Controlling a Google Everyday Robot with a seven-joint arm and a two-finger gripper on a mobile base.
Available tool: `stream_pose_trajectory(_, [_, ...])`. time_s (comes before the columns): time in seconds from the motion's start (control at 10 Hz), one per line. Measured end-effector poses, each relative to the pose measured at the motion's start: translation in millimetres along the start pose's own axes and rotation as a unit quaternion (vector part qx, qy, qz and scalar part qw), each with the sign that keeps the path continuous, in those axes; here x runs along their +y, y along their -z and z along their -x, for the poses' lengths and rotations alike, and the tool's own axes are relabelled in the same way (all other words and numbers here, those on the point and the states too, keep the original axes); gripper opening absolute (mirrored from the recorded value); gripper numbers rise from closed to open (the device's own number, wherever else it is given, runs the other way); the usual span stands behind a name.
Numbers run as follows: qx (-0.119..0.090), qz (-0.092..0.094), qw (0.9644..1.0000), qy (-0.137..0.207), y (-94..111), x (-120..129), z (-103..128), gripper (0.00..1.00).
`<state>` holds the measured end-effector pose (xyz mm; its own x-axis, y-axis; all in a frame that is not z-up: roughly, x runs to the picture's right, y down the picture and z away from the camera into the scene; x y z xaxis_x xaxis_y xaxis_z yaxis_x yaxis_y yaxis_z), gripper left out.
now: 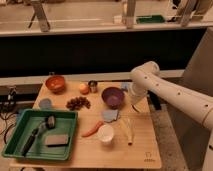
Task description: Place fork in table surface
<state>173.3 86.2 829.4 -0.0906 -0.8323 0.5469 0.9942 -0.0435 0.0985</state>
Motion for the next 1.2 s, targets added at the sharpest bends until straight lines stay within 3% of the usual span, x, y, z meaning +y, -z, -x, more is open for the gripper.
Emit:
stream_pose_trajectory(0.2, [-0.015, 0.002, 0.9998, -0.014, -21.6, 16.4, 11.4, 0.0])
stream_pose_trajectory(0.8, [-0.056, 0.011, 0.9975, -0.043, -44.9, 31.9, 29.9, 0.0])
stream_pose_trajectory(0.9, [-0.059, 0.01, 0.9972, -0.045, -47.7, 31.9, 30.8, 0.03])
stream_pose_trajectory(1.2, [-0.069, 0.006, 0.9966, -0.046, -56.3, 30.7, 33.8, 0.32])
